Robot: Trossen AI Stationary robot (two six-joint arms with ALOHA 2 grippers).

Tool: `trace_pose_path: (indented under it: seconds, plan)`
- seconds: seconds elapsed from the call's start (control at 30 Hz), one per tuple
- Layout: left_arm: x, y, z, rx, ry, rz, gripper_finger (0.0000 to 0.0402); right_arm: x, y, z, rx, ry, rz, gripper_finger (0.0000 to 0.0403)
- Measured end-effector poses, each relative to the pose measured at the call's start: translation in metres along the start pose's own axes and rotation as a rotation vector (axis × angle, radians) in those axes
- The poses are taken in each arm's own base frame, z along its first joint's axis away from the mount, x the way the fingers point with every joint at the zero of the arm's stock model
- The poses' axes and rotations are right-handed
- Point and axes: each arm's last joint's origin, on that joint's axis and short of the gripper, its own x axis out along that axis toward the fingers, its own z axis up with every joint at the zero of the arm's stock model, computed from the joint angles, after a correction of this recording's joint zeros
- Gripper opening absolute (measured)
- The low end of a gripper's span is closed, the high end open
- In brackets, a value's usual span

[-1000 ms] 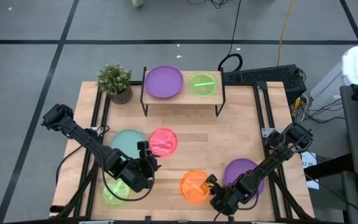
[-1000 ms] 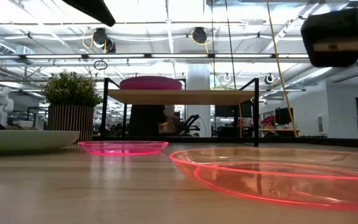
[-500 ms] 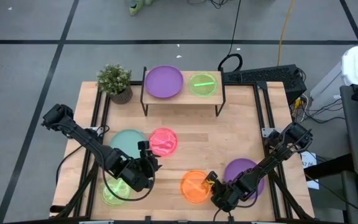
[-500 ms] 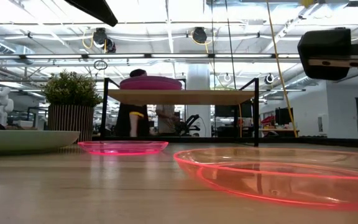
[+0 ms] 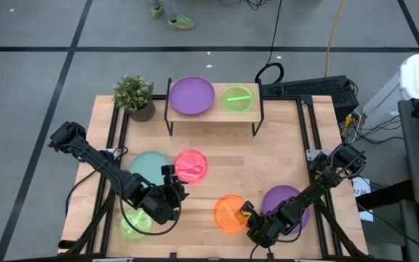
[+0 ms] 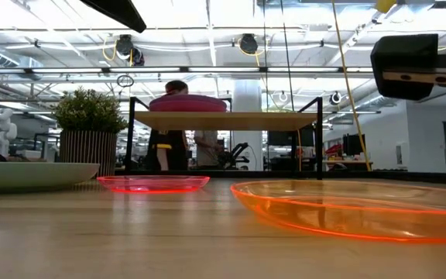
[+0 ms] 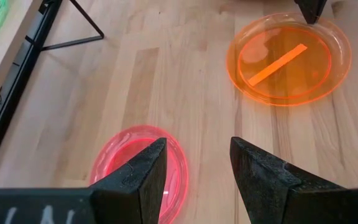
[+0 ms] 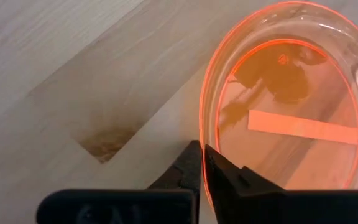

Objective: Place and stack plates onto a shelf
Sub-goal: Stack the transparent orange plate on top of the transparent green plate on the shelf

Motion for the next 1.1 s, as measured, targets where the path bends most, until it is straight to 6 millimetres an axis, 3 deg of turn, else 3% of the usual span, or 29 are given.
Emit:
trace_pose_path:
  seconds: [0.53, 1.1]
  plan:
    - [0.000, 0.000, 0.000, 0.001, 0.001, 0.000, 0.0181, -0.002, -0.003, 0.001, -0.027, -0.004, -0.057, 0.0000]
    - [0.000, 0.000, 0.000, 0.000, 0.001, 0.001, 0.0181, -0.030, -0.015, 0.007, -0.004, -0.060, -0.148, 0.0000]
